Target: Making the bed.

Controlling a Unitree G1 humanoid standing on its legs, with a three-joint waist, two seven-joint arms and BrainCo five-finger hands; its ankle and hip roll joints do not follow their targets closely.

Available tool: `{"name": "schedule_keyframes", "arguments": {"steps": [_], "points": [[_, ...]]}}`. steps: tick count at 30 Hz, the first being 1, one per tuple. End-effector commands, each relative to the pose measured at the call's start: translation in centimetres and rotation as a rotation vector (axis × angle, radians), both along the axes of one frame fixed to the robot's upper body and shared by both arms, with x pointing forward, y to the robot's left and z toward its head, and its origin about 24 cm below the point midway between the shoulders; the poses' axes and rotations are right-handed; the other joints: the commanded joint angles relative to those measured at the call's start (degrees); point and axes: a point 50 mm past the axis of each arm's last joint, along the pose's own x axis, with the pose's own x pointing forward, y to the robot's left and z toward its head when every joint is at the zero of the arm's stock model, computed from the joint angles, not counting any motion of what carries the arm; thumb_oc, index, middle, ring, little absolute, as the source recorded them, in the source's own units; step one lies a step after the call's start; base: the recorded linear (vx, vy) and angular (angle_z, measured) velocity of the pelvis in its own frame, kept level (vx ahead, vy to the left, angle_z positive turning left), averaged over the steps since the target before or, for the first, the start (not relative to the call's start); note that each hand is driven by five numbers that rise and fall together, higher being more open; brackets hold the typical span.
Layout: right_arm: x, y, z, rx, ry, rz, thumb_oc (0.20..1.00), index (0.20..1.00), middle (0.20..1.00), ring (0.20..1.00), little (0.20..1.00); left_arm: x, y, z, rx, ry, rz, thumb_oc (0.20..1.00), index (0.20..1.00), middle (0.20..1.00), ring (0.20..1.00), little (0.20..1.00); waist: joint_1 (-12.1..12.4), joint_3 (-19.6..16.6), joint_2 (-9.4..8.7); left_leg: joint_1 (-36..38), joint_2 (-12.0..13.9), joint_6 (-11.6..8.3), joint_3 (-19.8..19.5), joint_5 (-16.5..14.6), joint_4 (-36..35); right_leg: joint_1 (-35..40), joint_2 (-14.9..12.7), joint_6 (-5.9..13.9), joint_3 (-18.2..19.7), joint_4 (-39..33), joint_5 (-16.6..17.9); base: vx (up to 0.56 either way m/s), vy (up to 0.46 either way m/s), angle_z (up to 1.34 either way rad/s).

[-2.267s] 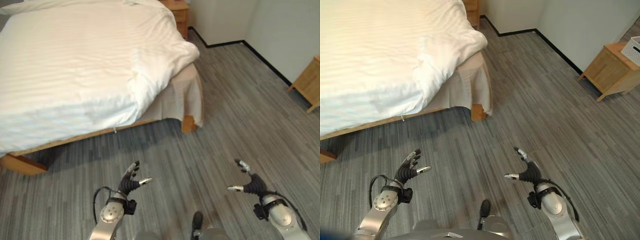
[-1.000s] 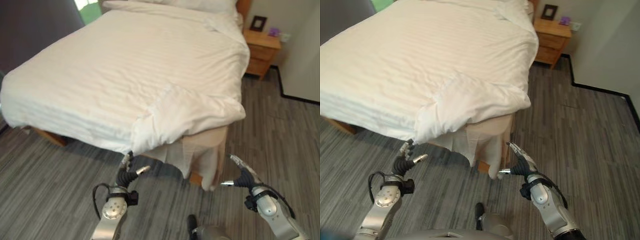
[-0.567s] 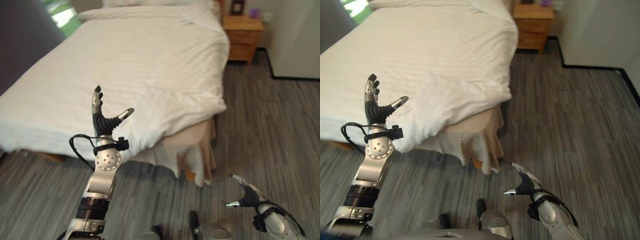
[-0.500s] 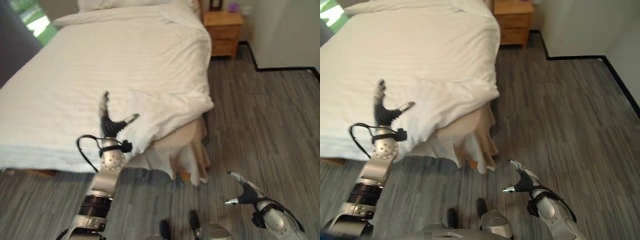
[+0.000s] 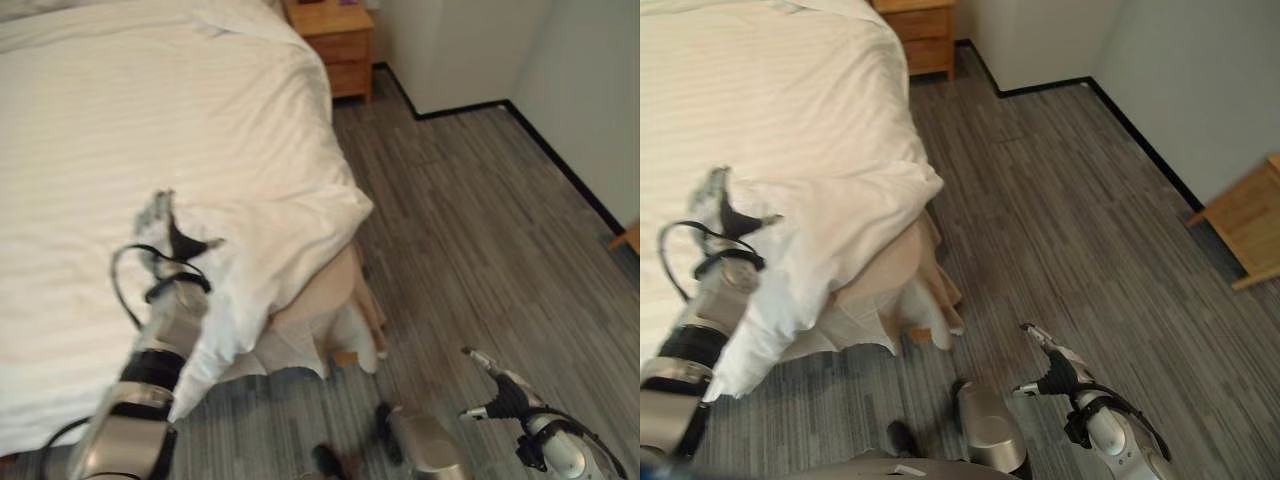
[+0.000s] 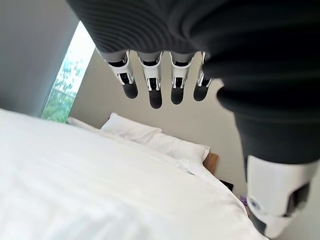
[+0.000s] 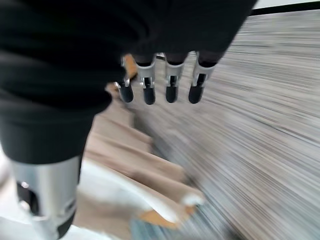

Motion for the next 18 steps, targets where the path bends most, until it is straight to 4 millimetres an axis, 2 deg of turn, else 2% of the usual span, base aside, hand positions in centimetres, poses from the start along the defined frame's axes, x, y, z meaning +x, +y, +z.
{"name": "schedule_keyframes", "arguments": {"steps": [1, 4, 5, 8, 9, 11, 12, 13, 15, 16, 17, 18], "points": [[-1.2, 1.0, 0.0, 0.062, 0.005, 0.021, 1.000, 1.000, 1.000, 1.000, 1.000, 0.0, 1.2, 0.0, 0.128, 0.072, 0.048, 1.000, 1.000, 1.000, 1.000, 1.000, -0.8, -5.2, -0.86, 0.5, 2.1, -4.38, 0.5, 1.9, 0.6, 6.3, 0.5, 2.42, 0.6, -5.0, 3.6, 0.14, -0.074, 0.44], [-1.3, 1.3, 0.0, 0.065, 0.014, 0.052, 1.000, 1.000, 1.000, 1.000, 1.000, 0.4, 1.6, -0.5, 0.146, 0.135, 0.073, 1.000, 1.000, 1.000, 1.000, 1.000, -1.1, -5.6, -0.57, -0.1, 2.1, -4.77, 1.3, 2.1, 0.6, 7.3, 0.1, 2.71, 0.2, -8.9, 5.9, 0.06, -0.062, 0.23], [-1.0, 1.3, 0.0, 0.072, 0.018, 0.066, 1.000, 1.000, 1.000, 1.000, 1.000, 0.4, 2.4, -1.9, 0.144, 0.252, 0.113, 1.000, 1.000, 1.000, 1.000, 1.000, -1.8, -5.7, 0.08, -1.7, 2.2, -4.91, 1.6, 2.6, 0.6, 6.9, 0.4, 2.46, 0.4, -10.3, 6.8, 0.02, -0.089, -0.06], [-0.4, 1.3, 0.2, 0.065, 0.015, 0.086, 1.000, 1.000, 1.000, 1.000, 1.000, 0.5, 3.4, -2.6, 0.182, 0.371, 0.167, 1.000, 1.000, 1.000, 1.000, 1.000, -2.2, -5.4, 0.83, -5.0, 2.9, -5.33, 2.5, 3.7, 0.6, 4.5, 0.8, 2.48, 0.7, -10.9, 7.3, -0.03, -0.085, -0.14], [-0.1, 1.3, 0.3, 0.070, 0.004, 0.088, 1.000, 1.000, 1.000, 1.000, 1.000, 0.0, 4.2, -3.3, 0.201, 0.443, 0.215, 1.000, 1.000, 1.000, 1.000, 1.000, -2.3, -5.5, 1.17, -6.9, 3.5, -5.68, 2.9, 4.4, 0.6, 2.5, 1.3, 2.38, 1.0, -10.9, 7.7, -0.02, -0.082, -0.18], [0.0, 1.2, 0.5, 0.072, -0.005, 0.091, 1.000, 1.000, 1.000, 1.000, 1.000, -0.2, 4.5, -3.5, 0.204, 0.472, 0.226, 1.000, 1.000, 1.000, 1.000, 1.000, -2.3, -5.6, 1.40, -8.0, 3.8, -5.82, 2.9, 4.7, 0.6, 1.5, 1.4, 2.31, 1.0, -10.9, 7.8, 0.05, -0.043, -0.21], [0.0, 1.1, 0.6, 0.072, -0.005, 0.087, 1.000, 1.000, 1.000, 1.000, 1.000, -0.6, 5.1, -3.8, 0.214, 0.503, 0.247, 1.000, 1.000, 1.000, 1.000, 1.000, -2.2, -5.7, 1.93, -8.5, 3.8, -6.14, 2.1, 3.5, 0.6, 1.2, 1.3, 2.68, 1.0, -10.9, 6.5, 0.00, -0.052, -0.10], [0.0, 1.1, 0.7, 0.072, -0.006, 0.088, 1.000, 1.000, 1.000, 1.000, 1.000, -0.6, 5.1, -3.8, 0.213, 0.502, 0.248, 1.000, 1.000, 1.000, 1.000, 1.000, -2.4, -5.5, 1.63, -9.0, 4.0, -5.89, 2.7, 5.0, 0.6, 0.6, 1.4, 2.22, 0.9, -10.9, 7.8, 0.04, -0.014, -0.04], [0.2, 0.8, 1.2, 0.075, -0.020, 0.101, 1.000, 1.000, 1.000, 1.000, 1.000, -1.8, 7.0, -3.6, 0.253, 0.568, 0.299, 1.000, 1.000, 1.000, 1.000, 1.000, -2.4, -5.2, 2.41, -11.3, 4.3, -6.40, 1.9, 4.1, 0.6, -1.5, 1.6, 2.69, 0.9, -10.9, 6.8, 0.00, -0.034, 0.00], [0.2, 0.8, 1.2, 0.075, -0.020, 0.101, 1.000, 1.000, 1.000, 1.000, 1.000, -1.8, 7.0, -3.6, 0.253, 0.568, 0.299, 1.000, 1.000, 1.000, 1.000, 1.000, -2.4, -5.2, 2.41, -11.3, 4.3, -6.40, 1.9, 4.1, 0.6, -1.5, 1.6, 2.69, 0.9, -10.9, 6.8, -0.04, -0.050, 0.04], [0.5, 0.6, 1.4, 0.068, -0.026, 0.101, 1.000, 1.000, 1.000, 1.000, 1.000, -3.3, 8.6, -4.2, 0.233, 0.636, 0.340, 0.329, 0.329, 0.329, 0.329, 0.329, -2.3, -5.0, 2.83, -13.3, 4.7, -6.66, 2.0, 4.7, 0.6, -3.2, 1.8, 2.67, 0.9, -10.9, 6.9, -0.04, -0.049, 0.03], [0.6, 0.6, 1.5, 0.064, -0.033, 0.105, 1.000, 1.000, 1.000, 1.000, 1.000, -4.1, 9.4, -4.4, 0.212, 0.653, 0.363, 0.200, 0.200, 0.200, 0.200, 0.200, -2.1, -5.0, 3.00, -13.9, 4.8, -6.71, 1.8, 4.8, 0.6, -3.6, 1.8, 2.63, 0.8, -10.9, 6.9, -0.12, -0.109, 0.03]]}}
